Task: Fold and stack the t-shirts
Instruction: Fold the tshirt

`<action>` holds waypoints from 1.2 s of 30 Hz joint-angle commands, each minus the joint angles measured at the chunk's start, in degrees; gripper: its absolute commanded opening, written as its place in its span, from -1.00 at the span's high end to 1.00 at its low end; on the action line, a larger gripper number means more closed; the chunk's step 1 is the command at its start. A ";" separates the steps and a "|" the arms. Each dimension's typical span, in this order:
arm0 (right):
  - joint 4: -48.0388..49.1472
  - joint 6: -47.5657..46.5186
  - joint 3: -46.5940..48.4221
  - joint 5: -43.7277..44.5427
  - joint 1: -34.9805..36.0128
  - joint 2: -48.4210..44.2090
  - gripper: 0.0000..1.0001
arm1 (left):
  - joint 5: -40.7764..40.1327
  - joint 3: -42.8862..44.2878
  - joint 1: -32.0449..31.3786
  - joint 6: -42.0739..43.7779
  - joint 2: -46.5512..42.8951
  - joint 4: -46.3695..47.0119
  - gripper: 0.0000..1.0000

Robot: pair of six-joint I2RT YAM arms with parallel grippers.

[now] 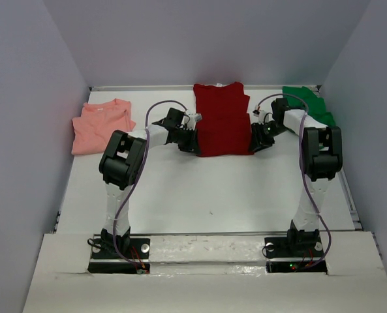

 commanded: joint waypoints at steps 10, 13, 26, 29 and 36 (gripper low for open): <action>-0.96 -1.85 -2.81 -1.46 -0.44 0.85 0.21 | -3.84 -0.14 -0.25 2.68 -1.60 -4.86 1.00; -0.87 -2.11 -3.34 -1.20 -0.44 0.85 0.40 | -3.84 0.12 -0.34 2.76 -1.51 -4.95 1.00; -3.51 -2.90 -2.29 0.47 -0.44 -3.19 1.00 | -4.54 0.04 -0.25 6.80 -6.25 -8.02 1.00; -4.65 -3.60 -2.90 0.82 -0.44 -5.56 1.00 | -2.61 -1.10 -0.25 9.17 -8.53 -8.37 1.00; -7.37 -5.71 -5.54 1.44 -0.44 -11.98 1.00 | -1.38 -6.02 -0.25 12.17 -16.78 -7.59 1.00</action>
